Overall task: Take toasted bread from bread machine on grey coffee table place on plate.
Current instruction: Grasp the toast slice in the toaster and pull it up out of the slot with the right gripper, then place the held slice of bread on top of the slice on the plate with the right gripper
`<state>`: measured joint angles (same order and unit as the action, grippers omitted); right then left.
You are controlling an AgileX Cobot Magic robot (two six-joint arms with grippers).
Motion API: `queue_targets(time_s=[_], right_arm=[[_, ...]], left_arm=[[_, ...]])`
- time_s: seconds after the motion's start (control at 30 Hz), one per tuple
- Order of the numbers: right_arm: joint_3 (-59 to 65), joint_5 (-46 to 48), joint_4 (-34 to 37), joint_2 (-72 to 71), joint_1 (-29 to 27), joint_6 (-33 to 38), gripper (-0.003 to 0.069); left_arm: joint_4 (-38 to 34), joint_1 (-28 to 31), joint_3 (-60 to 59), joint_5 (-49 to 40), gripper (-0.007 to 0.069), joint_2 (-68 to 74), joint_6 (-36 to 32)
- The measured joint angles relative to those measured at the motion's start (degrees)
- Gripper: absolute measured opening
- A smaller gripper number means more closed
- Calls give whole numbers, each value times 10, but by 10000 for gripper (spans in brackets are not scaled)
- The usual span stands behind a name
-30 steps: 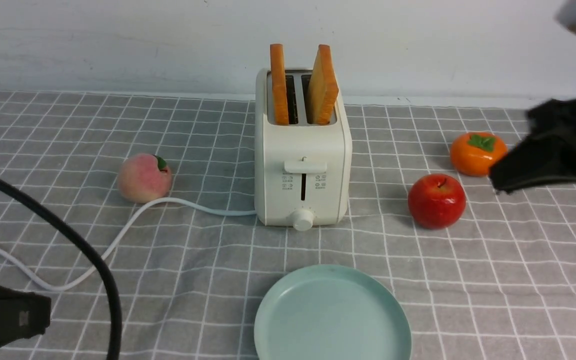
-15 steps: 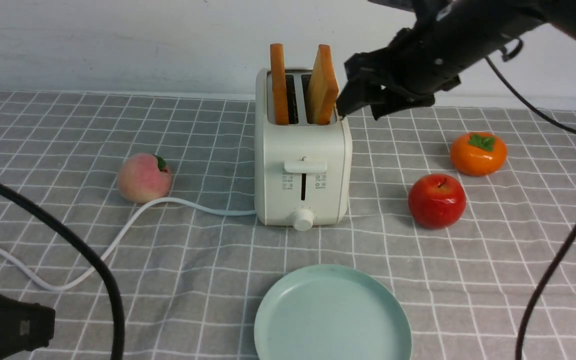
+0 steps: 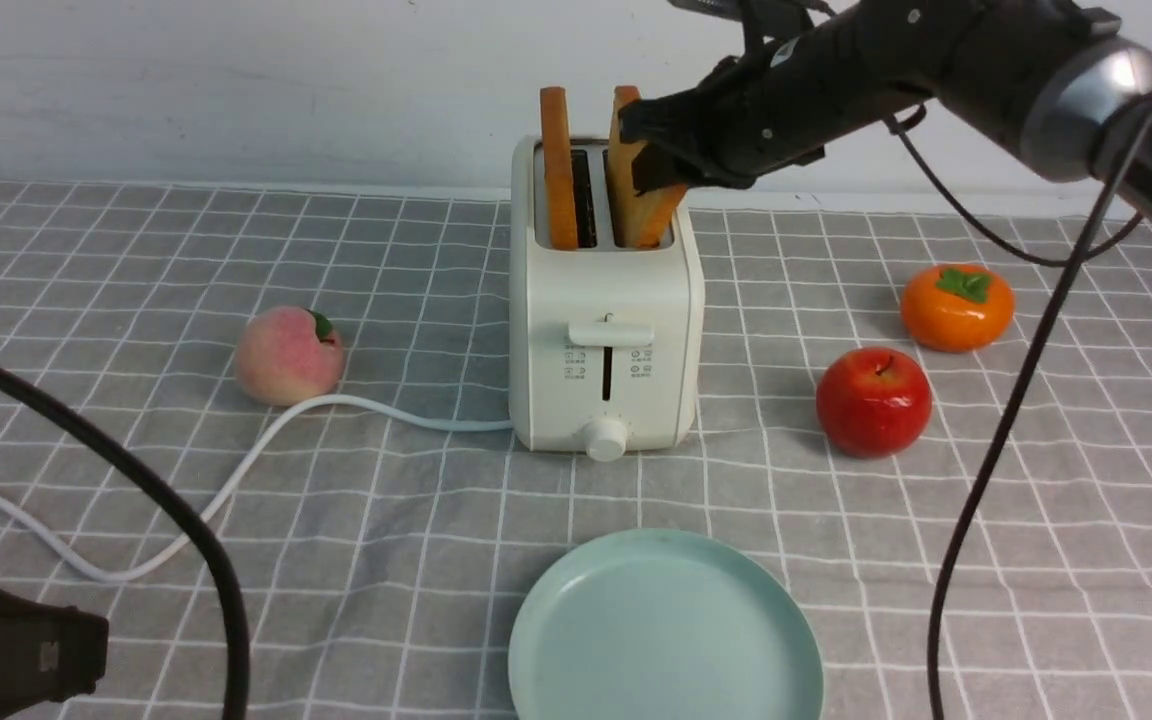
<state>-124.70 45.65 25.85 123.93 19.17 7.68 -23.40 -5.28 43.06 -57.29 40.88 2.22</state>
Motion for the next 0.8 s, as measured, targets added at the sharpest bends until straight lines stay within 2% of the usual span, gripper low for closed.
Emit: queue_targets(time_s=[0.27,0.37,0.5,0.6,0.63,0.73,0.8], right_arm=[[-50,151,-65,-157,0,-6,90],[-56,242,-48,-242,0,-5,90],[-23,267,-21,-311,0,9,90],[32,268,-12,-348,0,13,90],[108,269,-7,-373,0,15,90],[218,269,9,-398,0,27,90],[323,268,46,-409,0,64,90]], left_arm=[[2,0,0,0,-14,0,0],[2,0,0,0,-14,0,-3],[2,0,0,0,-14,-1,-11],[2,0,1,-1,-14,-1,-13],[2,0,1,-6,-14,-1,-13],[2,0,1,-11,-14,-1,-13],[2,0,-2,-13,-14,-1,-13]])
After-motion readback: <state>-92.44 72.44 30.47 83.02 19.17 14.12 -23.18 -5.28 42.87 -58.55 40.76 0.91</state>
